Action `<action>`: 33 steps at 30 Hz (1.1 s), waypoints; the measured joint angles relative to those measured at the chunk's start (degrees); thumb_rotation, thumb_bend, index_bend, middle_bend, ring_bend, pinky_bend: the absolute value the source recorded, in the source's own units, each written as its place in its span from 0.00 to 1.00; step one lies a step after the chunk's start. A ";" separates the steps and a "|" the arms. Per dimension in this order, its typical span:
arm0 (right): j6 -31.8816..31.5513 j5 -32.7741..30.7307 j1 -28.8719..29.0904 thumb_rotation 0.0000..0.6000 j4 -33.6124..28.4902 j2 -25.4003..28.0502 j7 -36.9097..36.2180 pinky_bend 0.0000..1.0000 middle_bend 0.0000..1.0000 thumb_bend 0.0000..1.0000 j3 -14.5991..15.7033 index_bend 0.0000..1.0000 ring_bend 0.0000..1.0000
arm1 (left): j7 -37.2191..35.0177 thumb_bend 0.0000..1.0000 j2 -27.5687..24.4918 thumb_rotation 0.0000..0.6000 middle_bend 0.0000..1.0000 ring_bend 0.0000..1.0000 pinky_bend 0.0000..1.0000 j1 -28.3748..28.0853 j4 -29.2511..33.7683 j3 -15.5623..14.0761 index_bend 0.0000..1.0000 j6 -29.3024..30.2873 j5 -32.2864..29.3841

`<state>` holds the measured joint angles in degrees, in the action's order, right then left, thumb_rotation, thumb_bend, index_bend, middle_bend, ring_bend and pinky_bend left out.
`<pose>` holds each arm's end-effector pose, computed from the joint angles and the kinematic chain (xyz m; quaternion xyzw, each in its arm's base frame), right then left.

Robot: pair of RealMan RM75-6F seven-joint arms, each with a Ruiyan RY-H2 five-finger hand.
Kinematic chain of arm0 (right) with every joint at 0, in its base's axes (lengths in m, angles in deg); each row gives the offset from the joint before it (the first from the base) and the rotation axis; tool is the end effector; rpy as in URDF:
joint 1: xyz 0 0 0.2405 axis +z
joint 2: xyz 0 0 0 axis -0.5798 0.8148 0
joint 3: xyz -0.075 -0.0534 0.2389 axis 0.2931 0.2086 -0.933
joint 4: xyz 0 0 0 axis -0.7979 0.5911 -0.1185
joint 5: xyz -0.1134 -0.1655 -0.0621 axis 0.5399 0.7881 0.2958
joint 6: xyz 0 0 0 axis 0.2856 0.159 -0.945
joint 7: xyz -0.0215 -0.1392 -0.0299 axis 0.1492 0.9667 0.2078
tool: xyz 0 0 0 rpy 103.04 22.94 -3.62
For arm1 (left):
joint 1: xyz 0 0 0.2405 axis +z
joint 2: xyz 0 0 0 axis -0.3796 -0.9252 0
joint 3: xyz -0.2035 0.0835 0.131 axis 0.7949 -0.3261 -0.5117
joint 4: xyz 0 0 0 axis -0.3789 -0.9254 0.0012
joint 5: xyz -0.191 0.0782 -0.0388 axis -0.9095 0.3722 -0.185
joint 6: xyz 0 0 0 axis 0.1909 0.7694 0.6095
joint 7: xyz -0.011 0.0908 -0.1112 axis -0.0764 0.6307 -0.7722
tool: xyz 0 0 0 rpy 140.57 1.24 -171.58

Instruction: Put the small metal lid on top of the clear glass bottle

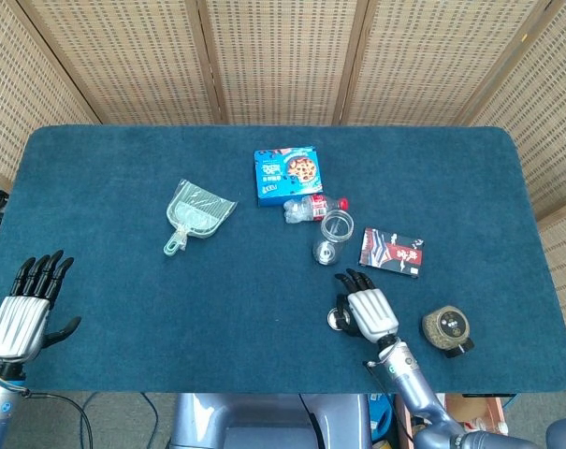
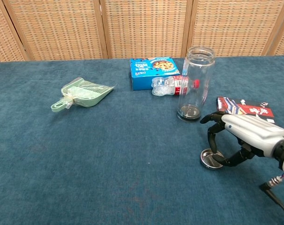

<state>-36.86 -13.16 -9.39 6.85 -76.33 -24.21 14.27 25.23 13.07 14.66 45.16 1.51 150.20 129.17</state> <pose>-0.2030 -0.2618 -0.0568 0.7037 -0.4431 0.3769 0.4079 -0.2969 0.1904 0.1177 -0.6396 -0.3283 -0.3967 0.5707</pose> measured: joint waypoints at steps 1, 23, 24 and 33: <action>0.06 -0.05 0.04 1.00 0.04 -0.04 0.14 0.15 0.21 0.52 0.01 0.63 0.00 | -0.02 0.24 0.00 1.00 0.00 0.00 0.00 0.01 0.00 0.02 0.00 0.02 -0.02; -0.50 -0.21 0.31 1.00 -1.63 0.93 2.25 0.15 0.21 0.54 -0.14 0.66 0.00 | -0.32 0.24 -0.12 1.00 0.00 0.00 0.00 0.07 0.03 0.01 0.00 0.17 -0.02; -0.61 -0.18 0.30 1.00 -1.89 1.13 2.38 0.15 0.21 0.54 -0.17 0.66 0.00 | -0.32 0.24 -0.13 1.00 0.00 0.00 0.00 0.07 0.04 0.00 0.00 0.17 -0.02; -1.56 0.00 0.29 1.00 -4.30 2.97 4.03 0.15 0.21 0.54 -0.53 0.66 0.00 | -0.38 0.24 -0.19 1.00 0.00 0.00 0.00 0.10 0.10 0.02 0.00 0.32 0.06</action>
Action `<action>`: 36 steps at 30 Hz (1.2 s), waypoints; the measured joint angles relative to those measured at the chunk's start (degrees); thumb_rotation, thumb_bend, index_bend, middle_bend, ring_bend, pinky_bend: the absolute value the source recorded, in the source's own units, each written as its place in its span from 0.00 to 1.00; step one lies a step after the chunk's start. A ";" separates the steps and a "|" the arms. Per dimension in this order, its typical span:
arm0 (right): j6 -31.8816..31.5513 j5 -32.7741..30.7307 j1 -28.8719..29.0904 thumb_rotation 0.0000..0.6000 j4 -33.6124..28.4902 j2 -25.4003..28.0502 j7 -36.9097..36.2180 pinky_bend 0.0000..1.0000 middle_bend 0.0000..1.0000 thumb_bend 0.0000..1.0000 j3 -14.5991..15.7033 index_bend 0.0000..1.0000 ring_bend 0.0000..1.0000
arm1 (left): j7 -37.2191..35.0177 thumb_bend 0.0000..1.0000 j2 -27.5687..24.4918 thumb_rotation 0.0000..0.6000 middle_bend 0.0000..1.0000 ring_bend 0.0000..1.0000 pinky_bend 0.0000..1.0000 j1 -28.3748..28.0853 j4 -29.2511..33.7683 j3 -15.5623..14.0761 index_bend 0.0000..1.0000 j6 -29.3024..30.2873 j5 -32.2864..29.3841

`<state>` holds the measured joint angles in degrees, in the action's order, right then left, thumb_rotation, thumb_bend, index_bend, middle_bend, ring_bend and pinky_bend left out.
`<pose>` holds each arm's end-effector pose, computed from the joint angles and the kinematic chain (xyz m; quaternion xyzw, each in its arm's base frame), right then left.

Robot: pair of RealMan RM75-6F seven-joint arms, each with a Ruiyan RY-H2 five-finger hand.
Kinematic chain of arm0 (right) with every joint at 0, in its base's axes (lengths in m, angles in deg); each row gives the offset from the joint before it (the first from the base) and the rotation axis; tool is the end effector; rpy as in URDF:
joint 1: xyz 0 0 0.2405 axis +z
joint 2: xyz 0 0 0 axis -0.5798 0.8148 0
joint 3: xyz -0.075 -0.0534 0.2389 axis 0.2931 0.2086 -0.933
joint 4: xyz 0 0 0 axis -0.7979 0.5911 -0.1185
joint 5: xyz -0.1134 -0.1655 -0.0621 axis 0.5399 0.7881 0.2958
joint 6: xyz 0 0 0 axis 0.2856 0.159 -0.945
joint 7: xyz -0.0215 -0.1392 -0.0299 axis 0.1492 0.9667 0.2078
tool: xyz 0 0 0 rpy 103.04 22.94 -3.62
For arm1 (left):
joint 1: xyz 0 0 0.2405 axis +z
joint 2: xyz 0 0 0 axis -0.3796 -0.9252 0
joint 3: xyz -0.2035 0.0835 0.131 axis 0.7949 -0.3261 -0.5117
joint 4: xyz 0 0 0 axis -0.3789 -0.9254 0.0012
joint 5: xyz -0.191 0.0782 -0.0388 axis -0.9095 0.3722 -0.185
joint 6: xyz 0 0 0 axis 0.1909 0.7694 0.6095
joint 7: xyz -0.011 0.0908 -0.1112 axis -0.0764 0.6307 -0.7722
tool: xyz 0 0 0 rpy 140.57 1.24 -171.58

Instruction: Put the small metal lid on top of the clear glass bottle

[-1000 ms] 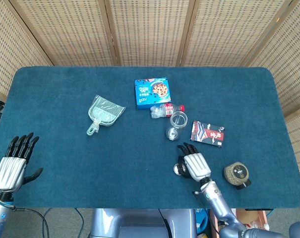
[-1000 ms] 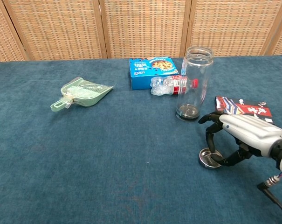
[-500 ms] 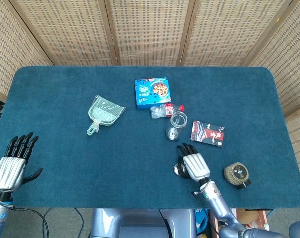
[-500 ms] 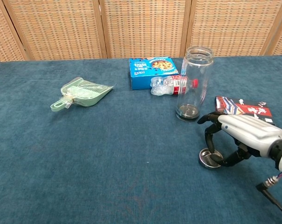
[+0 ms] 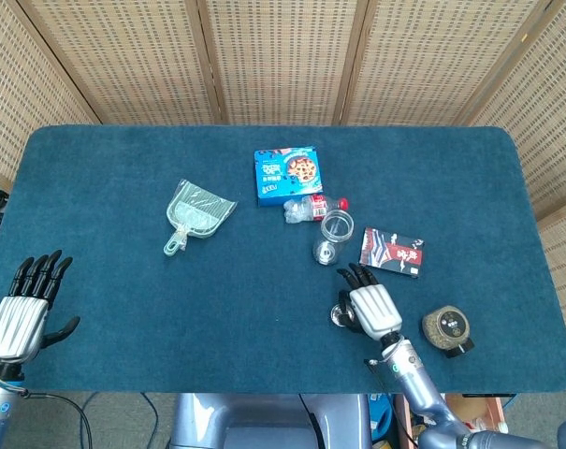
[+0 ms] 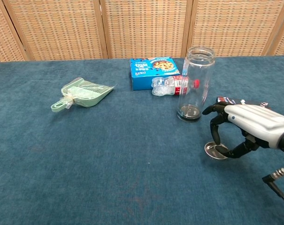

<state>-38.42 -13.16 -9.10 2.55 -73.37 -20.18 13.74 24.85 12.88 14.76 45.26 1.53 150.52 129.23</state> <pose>-0.1951 -0.2643 -0.0394 0.7102 -0.4158 0.3807 0.4217 -0.2968 0.1899 0.1193 -0.6374 -0.3286 -0.3996 0.5710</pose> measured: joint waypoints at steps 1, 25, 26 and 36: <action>-0.11 0.03 0.00 1.00 -0.23 0.19 0.18 0.15 0.21 0.54 -0.04 0.66 0.00 | 0.00 0.24 -0.01 1.00 0.00 0.00 0.00 0.01 0.02 0.00 0.00 0.02 0.01; -5.91 -0.92 -1.61 1.00 -16.94 16.78 8.68 0.15 0.21 0.54 -2.80 0.66 0.00 | -0.34 0.24 -0.61 1.00 0.00 0.00 0.00 0.55 0.74 0.03 0.00 1.39 0.58; -5.97 -1.14 -1.50 1.00 -17.62 17.38 9.04 0.15 0.21 0.54 -3.14 0.66 0.00 | -0.33 0.24 -0.63 1.00 0.00 0.00 0.00 0.58 0.77 0.03 0.00 1.44 0.61; -5.53 -4.84 0.91 1.00 -22.38 21.99 13.09 0.15 0.21 0.54 -7.13 0.66 0.00 | -0.72 0.24 -0.79 1.00 0.00 0.00 0.00 0.69 0.65 0.28 0.00 1.58 0.29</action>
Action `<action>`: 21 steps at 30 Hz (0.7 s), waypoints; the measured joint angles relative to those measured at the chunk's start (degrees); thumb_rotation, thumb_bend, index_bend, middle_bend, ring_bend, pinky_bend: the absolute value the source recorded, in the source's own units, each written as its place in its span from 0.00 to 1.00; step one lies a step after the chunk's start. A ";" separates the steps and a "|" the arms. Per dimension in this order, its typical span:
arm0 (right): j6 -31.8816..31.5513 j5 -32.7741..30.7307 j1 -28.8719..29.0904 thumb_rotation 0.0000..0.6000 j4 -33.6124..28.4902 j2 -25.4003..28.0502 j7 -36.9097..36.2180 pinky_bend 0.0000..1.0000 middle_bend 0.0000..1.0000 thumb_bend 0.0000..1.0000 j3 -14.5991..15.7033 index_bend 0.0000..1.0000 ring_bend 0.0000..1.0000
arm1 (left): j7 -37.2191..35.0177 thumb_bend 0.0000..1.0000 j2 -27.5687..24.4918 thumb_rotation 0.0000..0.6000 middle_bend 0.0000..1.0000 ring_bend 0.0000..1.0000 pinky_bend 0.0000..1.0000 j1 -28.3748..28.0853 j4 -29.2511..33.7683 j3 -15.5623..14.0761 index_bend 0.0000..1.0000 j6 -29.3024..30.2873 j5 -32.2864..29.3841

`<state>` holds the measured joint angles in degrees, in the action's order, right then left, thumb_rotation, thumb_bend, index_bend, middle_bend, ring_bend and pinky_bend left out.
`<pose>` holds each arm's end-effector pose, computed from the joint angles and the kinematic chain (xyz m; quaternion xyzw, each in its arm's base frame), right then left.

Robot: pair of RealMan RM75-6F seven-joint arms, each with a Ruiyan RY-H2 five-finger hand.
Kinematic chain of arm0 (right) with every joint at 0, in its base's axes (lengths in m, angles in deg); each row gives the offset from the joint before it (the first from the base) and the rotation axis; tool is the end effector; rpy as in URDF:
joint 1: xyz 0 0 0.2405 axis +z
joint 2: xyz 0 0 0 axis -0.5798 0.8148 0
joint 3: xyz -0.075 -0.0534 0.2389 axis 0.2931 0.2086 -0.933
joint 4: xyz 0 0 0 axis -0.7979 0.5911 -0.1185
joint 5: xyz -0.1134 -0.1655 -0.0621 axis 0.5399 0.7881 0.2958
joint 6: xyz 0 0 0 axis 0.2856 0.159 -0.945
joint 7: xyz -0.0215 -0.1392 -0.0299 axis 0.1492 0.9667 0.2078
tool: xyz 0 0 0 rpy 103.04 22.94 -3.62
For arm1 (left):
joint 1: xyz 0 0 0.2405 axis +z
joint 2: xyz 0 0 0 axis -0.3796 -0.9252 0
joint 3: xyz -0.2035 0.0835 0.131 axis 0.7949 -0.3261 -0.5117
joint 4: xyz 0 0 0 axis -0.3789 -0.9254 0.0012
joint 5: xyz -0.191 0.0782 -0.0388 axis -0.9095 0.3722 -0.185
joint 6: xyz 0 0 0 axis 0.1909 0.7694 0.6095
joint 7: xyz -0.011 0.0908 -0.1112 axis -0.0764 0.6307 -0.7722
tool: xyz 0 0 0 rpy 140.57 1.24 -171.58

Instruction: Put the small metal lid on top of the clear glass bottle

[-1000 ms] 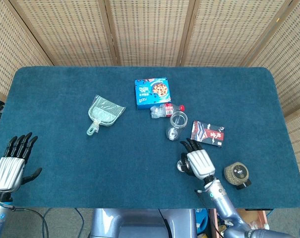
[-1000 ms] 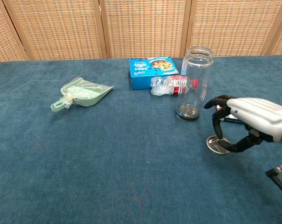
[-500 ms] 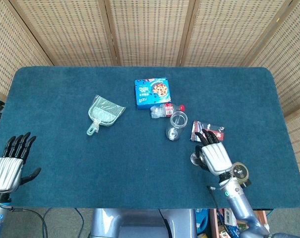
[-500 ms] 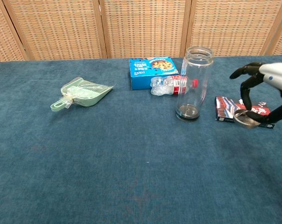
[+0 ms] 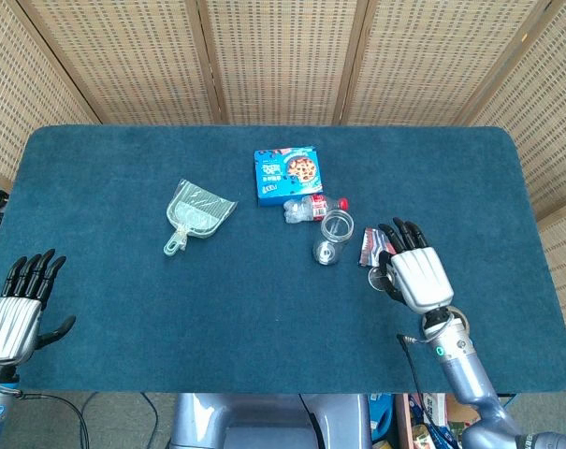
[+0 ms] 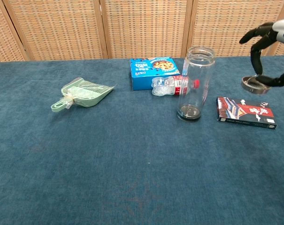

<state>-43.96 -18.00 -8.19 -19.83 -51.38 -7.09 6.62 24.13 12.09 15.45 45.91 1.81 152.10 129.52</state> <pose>-0.1659 -0.2895 0.0895 0.6915 -0.3173 0.3928 0.5165 -0.2960 0.1870 0.1270 -0.6276 -0.3258 -0.4096 0.5763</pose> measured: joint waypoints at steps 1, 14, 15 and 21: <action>0.10 -0.51 0.28 1.00 -0.33 0.48 0.36 0.15 0.21 0.54 -0.45 0.66 0.00 | 0.00 0.24 0.00 1.00 0.00 0.00 0.00 0.01 -0.02 0.04 0.00 0.07 -0.01; 2.40 -9.33 5.99 1.00 -3.26 4.96 4.83 0.15 0.21 0.54 -6.19 0.66 0.00 | -0.55 0.24 0.09 1.00 0.00 0.00 0.00 -0.28 -0.57 0.61 0.00 -0.96 -1.41; 2.66 -9.98 6.61 1.00 -3.18 5.02 5.17 0.15 0.21 0.54 -6.50 0.66 0.00 | -0.69 0.24 0.09 1.00 0.00 0.00 0.00 -0.33 -0.67 0.73 0.00 -1.13 -1.71; 3.78 -13.14 10.05 1.00 -2.50 4.85 6.94 0.15 0.21 0.54 -7.79 0.66 0.00 | -1.40 0.24 0.08 1.00 0.00 0.00 0.00 -0.55 -1.18 1.18 0.00 -1.60 -2.48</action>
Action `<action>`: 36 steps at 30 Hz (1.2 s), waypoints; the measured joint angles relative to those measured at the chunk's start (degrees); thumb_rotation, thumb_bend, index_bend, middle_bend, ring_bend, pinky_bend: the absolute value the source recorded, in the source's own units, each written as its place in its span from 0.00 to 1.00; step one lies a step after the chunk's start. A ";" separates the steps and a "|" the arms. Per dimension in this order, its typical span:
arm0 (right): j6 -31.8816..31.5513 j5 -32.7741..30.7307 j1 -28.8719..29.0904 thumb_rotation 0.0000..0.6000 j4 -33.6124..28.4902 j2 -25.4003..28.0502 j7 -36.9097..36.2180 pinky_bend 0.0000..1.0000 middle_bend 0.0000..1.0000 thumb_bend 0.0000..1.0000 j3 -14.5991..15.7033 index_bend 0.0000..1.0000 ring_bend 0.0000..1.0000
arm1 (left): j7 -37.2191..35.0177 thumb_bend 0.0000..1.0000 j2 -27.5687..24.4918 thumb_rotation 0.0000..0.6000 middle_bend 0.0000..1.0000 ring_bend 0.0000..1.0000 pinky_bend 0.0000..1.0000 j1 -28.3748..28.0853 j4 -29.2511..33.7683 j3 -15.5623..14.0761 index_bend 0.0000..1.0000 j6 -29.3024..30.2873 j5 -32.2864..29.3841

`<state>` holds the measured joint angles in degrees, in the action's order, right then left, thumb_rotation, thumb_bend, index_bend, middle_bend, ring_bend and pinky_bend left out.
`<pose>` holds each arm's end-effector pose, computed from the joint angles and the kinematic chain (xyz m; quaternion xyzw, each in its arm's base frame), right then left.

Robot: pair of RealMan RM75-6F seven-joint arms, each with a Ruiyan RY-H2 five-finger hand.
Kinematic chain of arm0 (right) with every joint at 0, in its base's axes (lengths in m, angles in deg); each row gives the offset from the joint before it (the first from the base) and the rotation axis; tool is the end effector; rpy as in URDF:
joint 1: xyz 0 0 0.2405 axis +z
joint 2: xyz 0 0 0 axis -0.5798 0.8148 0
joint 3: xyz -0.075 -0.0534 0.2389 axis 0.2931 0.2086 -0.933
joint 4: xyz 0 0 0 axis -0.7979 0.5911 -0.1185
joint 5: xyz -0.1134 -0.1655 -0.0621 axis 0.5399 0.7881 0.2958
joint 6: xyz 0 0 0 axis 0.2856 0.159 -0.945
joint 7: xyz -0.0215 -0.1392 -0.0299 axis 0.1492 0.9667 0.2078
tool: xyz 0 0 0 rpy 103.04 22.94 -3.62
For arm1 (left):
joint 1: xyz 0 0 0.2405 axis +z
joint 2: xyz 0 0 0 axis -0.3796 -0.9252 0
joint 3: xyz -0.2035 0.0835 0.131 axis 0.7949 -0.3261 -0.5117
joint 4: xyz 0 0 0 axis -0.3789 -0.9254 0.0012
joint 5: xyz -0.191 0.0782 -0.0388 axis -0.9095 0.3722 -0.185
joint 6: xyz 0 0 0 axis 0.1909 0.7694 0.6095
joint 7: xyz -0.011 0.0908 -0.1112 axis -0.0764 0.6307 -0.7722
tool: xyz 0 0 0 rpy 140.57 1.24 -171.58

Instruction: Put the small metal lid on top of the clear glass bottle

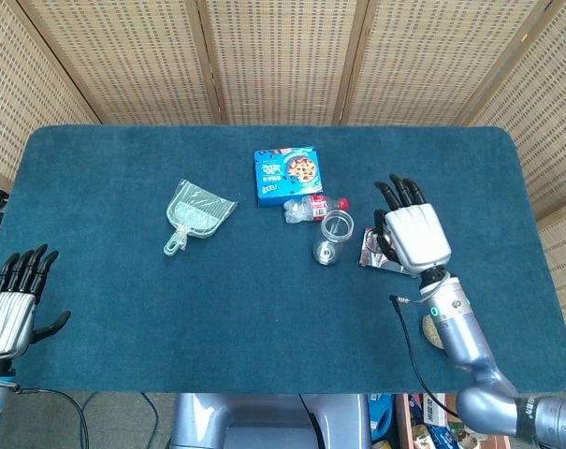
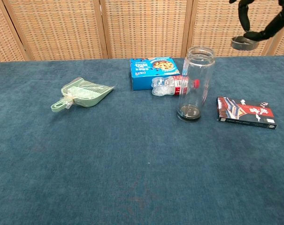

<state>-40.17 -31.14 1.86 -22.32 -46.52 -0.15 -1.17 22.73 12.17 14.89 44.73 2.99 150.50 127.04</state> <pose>-0.1159 -0.3403 0.1238 0.6903 -0.2811 0.3942 0.5376 -0.3037 0.1955 0.1298 -0.6175 -0.3373 -0.4036 0.5848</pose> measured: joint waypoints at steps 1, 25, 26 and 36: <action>0.05 -0.22 0.30 1.00 0.06 -0.04 0.16 0.15 0.21 0.54 -0.10 0.66 0.00 | -0.03 0.24 0.01 1.00 0.00 0.00 0.00 -0.02 -0.04 0.00 0.00 -0.04 -0.02; 2.07 -7.03 9.79 1.00 6.38 -5.77 1.57 0.15 0.21 0.54 -0.77 0.66 0.00 | 0.34 0.24 1.14 1.00 0.00 0.00 0.00 -1.40 -1.36 0.16 0.00 -3.25 -1.71; 2.14 -7.18 10.14 1.00 6.90 -6.18 1.49 0.15 0.21 0.54 -0.66 0.66 0.00 | 0.36 0.24 1.17 1.00 0.00 0.00 0.00 -1.44 -1.39 0.17 0.00 -3.30 -1.75; 2.72 -8.07 12.69 1.00 11.40 -9.07 0.39 0.15 0.21 0.54 0.10 0.66 0.00 | 0.69 0.24 1.60 1.00 0.00 0.00 0.00 -1.87 -1.86 0.28 0.00 -4.38 -2.67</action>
<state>-37.46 -39.21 14.55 -10.93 -55.59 0.24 -1.07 23.43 13.77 13.03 42.87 3.27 146.12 124.37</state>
